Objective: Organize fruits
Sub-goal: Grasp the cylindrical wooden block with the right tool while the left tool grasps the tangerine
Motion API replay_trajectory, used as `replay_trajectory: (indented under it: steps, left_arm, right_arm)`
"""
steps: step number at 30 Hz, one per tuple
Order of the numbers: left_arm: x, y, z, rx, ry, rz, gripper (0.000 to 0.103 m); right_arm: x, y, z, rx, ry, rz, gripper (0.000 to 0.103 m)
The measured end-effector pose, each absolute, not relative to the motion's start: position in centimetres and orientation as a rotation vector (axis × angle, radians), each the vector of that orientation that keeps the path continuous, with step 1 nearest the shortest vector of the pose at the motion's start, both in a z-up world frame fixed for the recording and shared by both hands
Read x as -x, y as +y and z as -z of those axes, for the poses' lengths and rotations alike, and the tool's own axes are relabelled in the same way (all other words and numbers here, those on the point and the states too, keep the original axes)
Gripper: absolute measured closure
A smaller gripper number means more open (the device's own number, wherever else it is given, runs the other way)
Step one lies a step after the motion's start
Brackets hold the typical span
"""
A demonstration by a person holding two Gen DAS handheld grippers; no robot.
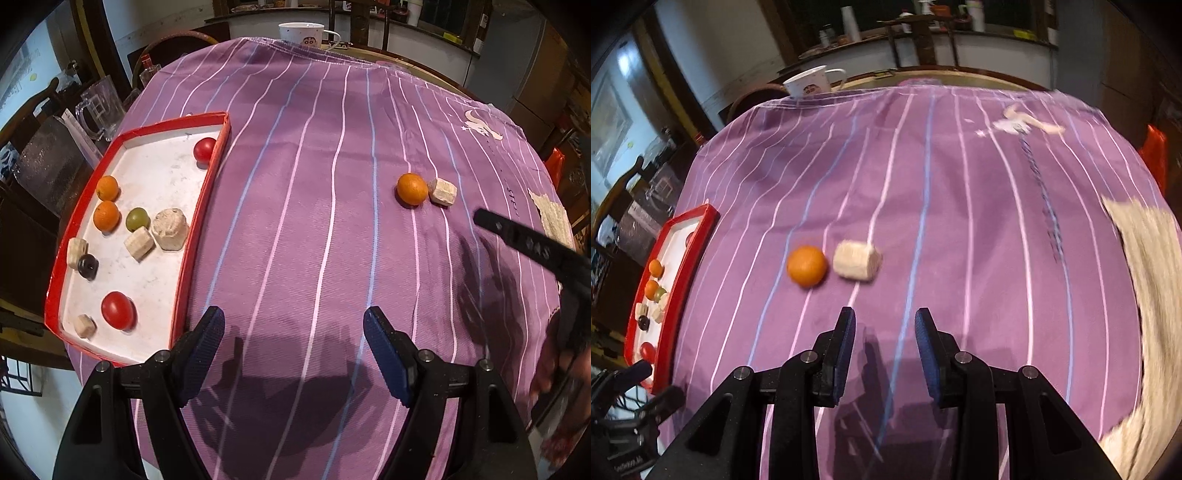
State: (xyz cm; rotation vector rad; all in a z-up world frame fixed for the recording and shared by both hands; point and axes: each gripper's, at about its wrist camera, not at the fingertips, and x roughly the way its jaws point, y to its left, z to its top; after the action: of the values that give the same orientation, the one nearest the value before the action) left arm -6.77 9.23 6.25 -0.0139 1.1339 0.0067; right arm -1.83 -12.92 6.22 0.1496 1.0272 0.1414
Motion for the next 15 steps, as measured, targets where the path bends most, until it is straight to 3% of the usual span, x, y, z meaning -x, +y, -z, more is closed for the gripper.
replay_trajectory:
  steps: [15]
  left_arm:
    - [4.9, 9.6, -5.1, 0.071, 1.137, 0.007, 0.026]
  right_arm:
    - [-4.1, -10.0, -3.7, -0.044, 1.046, -0.275, 0.065]
